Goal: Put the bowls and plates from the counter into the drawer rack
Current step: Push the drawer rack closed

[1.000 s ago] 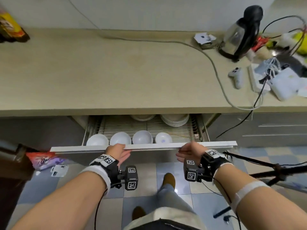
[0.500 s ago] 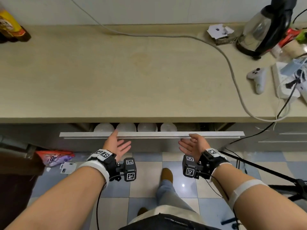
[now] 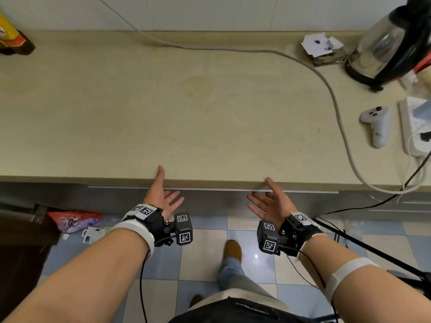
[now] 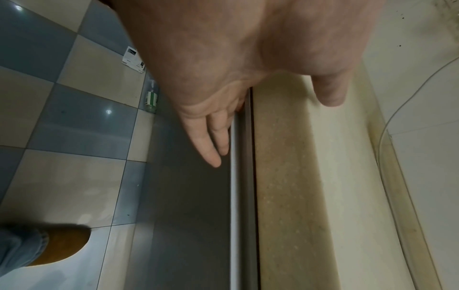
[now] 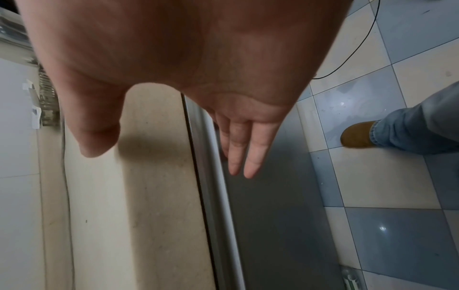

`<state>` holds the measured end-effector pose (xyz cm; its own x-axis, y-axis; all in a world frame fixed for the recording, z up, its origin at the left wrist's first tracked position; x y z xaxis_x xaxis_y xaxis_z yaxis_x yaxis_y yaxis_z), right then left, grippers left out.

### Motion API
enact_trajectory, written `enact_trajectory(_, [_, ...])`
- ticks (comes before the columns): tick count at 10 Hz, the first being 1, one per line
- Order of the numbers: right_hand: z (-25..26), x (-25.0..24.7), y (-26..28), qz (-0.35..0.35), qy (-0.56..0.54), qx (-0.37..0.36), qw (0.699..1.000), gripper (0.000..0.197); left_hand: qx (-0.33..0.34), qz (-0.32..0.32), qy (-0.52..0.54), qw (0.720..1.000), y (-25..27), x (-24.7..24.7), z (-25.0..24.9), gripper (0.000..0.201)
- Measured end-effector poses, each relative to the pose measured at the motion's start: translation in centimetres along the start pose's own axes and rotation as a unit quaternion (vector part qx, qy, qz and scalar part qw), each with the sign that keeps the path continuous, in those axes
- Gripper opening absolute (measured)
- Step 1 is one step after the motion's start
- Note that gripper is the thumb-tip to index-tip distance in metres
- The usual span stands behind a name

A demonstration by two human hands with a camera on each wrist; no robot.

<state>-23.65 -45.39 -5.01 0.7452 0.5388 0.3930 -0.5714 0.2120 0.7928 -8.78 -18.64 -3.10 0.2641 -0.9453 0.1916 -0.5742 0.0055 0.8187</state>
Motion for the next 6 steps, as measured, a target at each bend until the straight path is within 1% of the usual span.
enact_trajectory(2, [0.5,0.5,-0.7,-0.001,0.013,-0.005,1.0,0.107,0.001,0.009,0.009,1.0,-0.7,0.3,-0.4,0.081])
enact_trajectory(3, [0.4,0.6,-0.9,-0.003,0.023,-0.009,1.0,0.106,0.002,0.015,0.0,1.0,-0.7,0.3,-0.6,0.083])
enact_trajectory(4, [0.1,1.0,-0.3,-0.018,0.045,-0.016,0.999,0.098,0.008,0.023,-0.036,0.999,-0.1,-0.3,-0.7,0.083])
enact_trajectory(5, [-0.3,1.6,1.0,-0.035,0.077,-0.021,0.996,0.08,0.009,0.042,-0.104,0.994,0.8,-1.0,-1.0,0.075])
enact_trajectory(6, [-1.1,3.3,3.1,-0.064,0.147,-0.033,0.987,0.053,-0.011,0.079,-0.166,0.983,2.0,-2.4,-1.6,0.056])
Point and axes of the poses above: each hand's wrist, its own y-axis away from the middle knuckle, its own x-axis out of the palm, z = x × y, the point moved 2 cm from there along -y, towards the middle knuckle, and after that the axes turned 2 degrees about y, right-handed, at the moved point
